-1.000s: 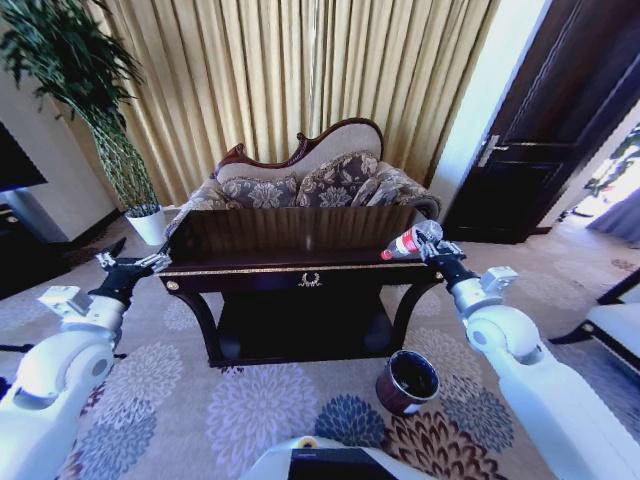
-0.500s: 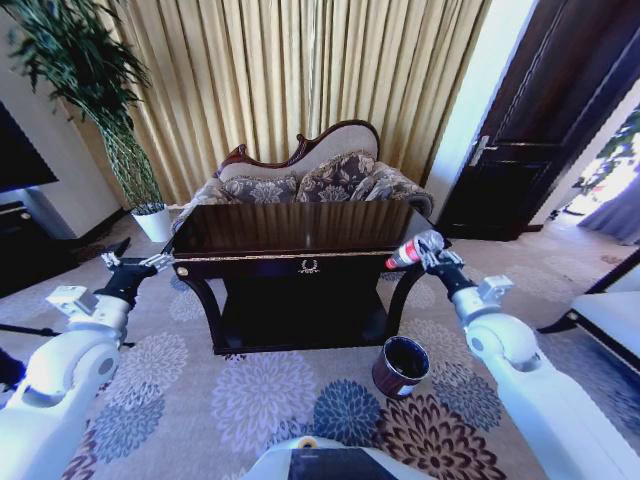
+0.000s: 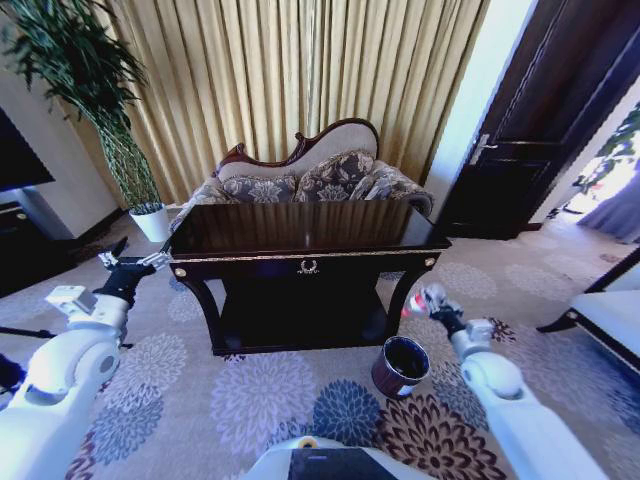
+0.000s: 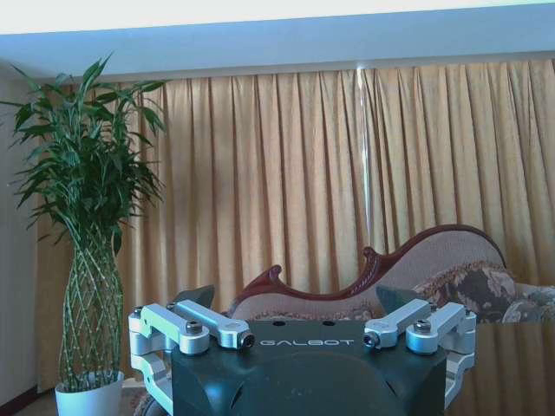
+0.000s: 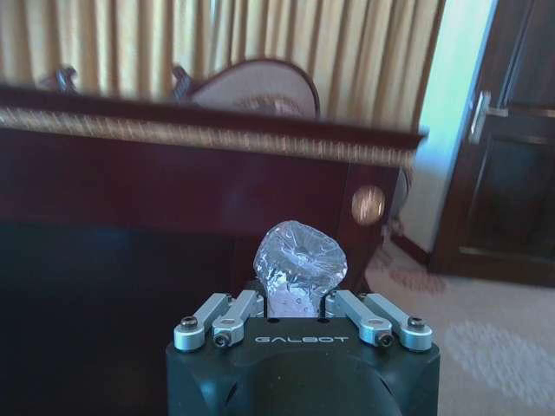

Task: Move to the front of the table and place the trash on the table into the trash bin.

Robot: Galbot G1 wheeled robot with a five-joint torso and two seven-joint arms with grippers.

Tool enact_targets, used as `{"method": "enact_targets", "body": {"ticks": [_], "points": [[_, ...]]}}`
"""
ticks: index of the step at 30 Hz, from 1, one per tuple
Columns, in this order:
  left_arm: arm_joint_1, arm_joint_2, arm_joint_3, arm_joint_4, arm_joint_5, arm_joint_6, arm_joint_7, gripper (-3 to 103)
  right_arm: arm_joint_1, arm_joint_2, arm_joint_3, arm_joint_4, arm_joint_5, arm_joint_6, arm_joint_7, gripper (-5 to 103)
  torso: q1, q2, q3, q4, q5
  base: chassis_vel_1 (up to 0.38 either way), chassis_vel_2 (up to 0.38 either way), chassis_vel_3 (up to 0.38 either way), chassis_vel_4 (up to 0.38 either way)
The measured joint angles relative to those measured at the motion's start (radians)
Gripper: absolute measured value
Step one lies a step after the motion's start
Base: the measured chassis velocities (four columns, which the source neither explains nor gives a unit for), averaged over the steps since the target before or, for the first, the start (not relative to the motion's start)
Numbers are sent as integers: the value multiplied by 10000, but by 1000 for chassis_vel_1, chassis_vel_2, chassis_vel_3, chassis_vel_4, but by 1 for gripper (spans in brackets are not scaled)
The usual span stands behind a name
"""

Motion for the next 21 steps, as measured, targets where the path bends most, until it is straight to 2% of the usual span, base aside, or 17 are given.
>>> {"method": "enact_targets", "body": {"ticks": [3,9,10,16,21], "points": [[182,-6,-175,-153,-1,-27,0,100,807,246,-485,-1766,-380,218,82,26,0,0,0,-2,4,0,0,0,0],[345,-14,-306,-221,-6,-93,2,100,1577,313,-771,-3641,-667,477,102,26,0,0,0,-7,3,0,0,0,0],[383,-22,-322,-257,-7,-118,16,100,1874,311,-792,-4356,-851,716,106,26,0,0,-1,-3,-1,0,0,0,0],[400,-30,-325,-349,-13,-127,15,100,2238,272,-783,-5645,-999,1058,290,26,0,0,0,-9,1,0,0,0,0],[365,-29,-238,-418,-13,-125,15,100,2131,285,-786,-5683,-994,1133,317,26,-1,1,0,-6,0,0,0,0,0]]}}
